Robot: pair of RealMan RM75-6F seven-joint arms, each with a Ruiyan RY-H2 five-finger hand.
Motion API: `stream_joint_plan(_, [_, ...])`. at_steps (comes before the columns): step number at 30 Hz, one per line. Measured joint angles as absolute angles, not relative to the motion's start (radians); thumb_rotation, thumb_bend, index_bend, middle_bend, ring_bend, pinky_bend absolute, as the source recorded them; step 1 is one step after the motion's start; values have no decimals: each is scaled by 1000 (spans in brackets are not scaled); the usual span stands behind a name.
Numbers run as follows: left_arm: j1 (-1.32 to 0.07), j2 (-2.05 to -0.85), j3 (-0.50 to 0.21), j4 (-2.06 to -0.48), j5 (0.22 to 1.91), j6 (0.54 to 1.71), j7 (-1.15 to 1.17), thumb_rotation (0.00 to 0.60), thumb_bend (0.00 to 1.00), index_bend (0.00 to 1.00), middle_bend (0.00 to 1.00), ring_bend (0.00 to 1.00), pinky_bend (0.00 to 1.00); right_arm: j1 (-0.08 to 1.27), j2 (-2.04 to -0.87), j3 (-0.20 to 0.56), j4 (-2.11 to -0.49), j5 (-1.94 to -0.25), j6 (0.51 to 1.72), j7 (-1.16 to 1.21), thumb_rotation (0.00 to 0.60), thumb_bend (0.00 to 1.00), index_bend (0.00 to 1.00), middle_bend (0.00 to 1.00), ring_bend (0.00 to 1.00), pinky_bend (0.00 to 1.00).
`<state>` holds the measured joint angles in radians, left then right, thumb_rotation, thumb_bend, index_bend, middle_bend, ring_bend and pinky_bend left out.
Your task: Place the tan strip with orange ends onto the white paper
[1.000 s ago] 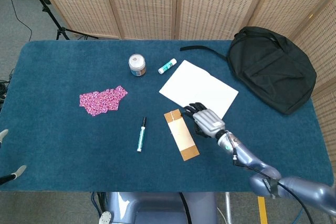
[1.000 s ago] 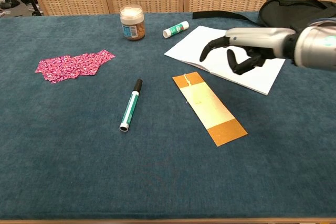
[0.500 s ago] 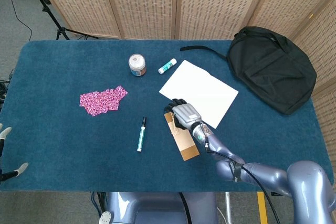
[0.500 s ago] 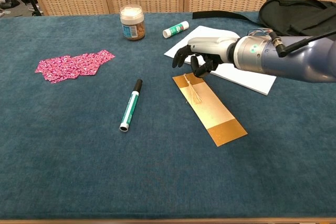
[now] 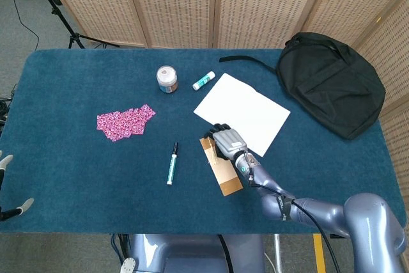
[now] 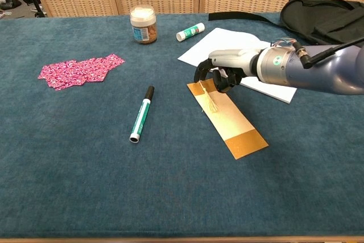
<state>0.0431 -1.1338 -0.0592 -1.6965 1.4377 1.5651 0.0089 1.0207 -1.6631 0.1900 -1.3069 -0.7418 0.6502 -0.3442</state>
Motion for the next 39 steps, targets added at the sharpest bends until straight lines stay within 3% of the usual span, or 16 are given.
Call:
stream_joint_plan(13, [43,-1138,-50,-1701,1450,1568,19,600,0,0,0,0,0,965,-1563,134,-1454,-854,690,-315,600,1000,227,247,35,70])
stream_joint_plan(28, [41,-1140,-40,-1707,1462,1567,27,600,0,0,0,0,0,848,-1341,29,-1586,-1173,723,-184,600,1000,252,258,36,70])
stream_joint_plan(29, [41,-1141,-39,-1707,1463,1567,29,600,0,0,0,0,0,842,-1334,26,-1588,-1207,731,-168,600,974,252,247,36,70])
stream_joint_plan(30, [41,-1142,-39,-1707,1464,1568,30,600,0,0,0,0,0,838,-1330,24,-1588,-1235,738,-154,600,815,251,222,34,70])
stream_joint_plan(32, [41,-1144,-39,-1707,1464,1569,34,600,0,0,0,0,0,833,-1324,17,-1580,-1313,760,-122,600,280,252,165,14,70])
stream_joint_plan(34, [40,-1144,-38,-1707,1464,1568,36,600,0,0,0,0,0,831,-1322,6,-1559,-1399,789,-101,600,50,246,137,0,70])
stream_joint_plan(39, [38,-1145,-39,-1705,1458,1562,38,600,0,0,0,0,0,839,-1326,-49,-1434,-1708,917,-53,600,0,213,86,0,70])
